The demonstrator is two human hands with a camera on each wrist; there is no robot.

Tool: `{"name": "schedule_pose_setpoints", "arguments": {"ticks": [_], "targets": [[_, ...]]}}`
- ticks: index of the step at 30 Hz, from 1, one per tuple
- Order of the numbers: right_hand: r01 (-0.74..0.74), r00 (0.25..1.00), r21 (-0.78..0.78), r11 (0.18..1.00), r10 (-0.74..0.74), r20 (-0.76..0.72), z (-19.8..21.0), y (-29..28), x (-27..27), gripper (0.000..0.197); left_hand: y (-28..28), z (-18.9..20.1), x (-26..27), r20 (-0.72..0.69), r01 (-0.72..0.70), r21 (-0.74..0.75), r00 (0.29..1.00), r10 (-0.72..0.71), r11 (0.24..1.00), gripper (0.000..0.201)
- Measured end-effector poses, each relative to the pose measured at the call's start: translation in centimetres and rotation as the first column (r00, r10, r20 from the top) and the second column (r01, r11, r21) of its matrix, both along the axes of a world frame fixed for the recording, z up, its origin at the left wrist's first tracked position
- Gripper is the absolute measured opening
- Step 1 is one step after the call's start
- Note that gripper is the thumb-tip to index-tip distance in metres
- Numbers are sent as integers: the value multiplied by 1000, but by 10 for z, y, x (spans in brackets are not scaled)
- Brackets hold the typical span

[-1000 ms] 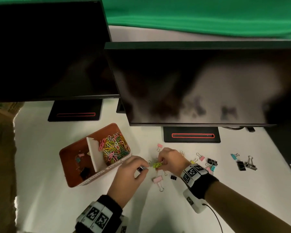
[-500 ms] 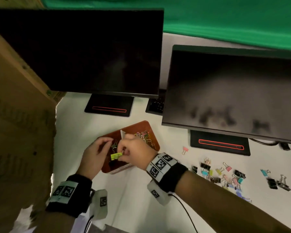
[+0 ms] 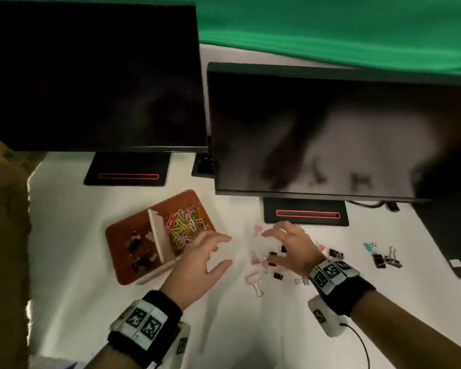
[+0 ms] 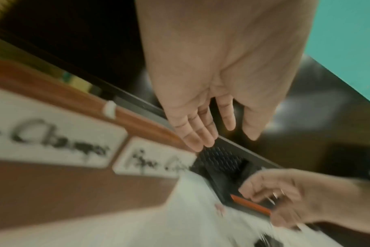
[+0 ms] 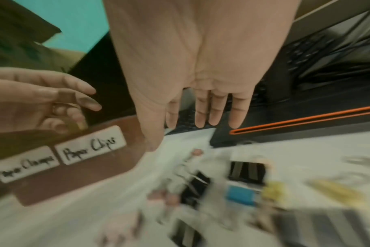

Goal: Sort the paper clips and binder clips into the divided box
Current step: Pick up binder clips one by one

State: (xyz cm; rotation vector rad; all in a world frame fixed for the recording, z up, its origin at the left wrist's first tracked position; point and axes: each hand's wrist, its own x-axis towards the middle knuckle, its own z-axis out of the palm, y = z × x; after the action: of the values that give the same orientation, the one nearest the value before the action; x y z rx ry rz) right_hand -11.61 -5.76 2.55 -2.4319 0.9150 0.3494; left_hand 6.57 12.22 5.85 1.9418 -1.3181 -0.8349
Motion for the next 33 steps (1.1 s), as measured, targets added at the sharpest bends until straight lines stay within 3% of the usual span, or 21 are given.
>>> {"name": "schedule_pose_setpoints", "arguments": {"ticks": [3,6,8,11,17,22,29,33], "targets": [[38,992,30,999,-34,-118,-9,-10,-20,66,-25,-31,-35,34,156,179,986,-164,971,65],[80,990,77,994,-71,-121,-18,-11,-23,71,-44,-58,-59,67,176,343,975,-211,923,90],[112,990,79,991,-104,-99,-23,-7,-21,74,-53,-70,-68,112,150,381,972,-207,912,94],[129,989,63,990,-124,-77,-31,-3,-15,69,-61,-81,-73,127,86,337,983,-136,937,78],[41,998,135,990,-46,38,-44,0,-13,29,-60,-81,-64,14,19,266,1000,-23,964,44],[6,993,198,980,-29,114,-46,-11,-14,29,-61,-85,-63,164,-46,264,986,2,963,20],[-14,969,175,984,-29,244,-35,-20,-24,22,-60,-76,-59,109,-79,254,993,52,964,15],[-56,924,183,982,-19,383,-17,-17,-19,13,-48,-44,-47,37,-139,150,990,135,979,23]]}}
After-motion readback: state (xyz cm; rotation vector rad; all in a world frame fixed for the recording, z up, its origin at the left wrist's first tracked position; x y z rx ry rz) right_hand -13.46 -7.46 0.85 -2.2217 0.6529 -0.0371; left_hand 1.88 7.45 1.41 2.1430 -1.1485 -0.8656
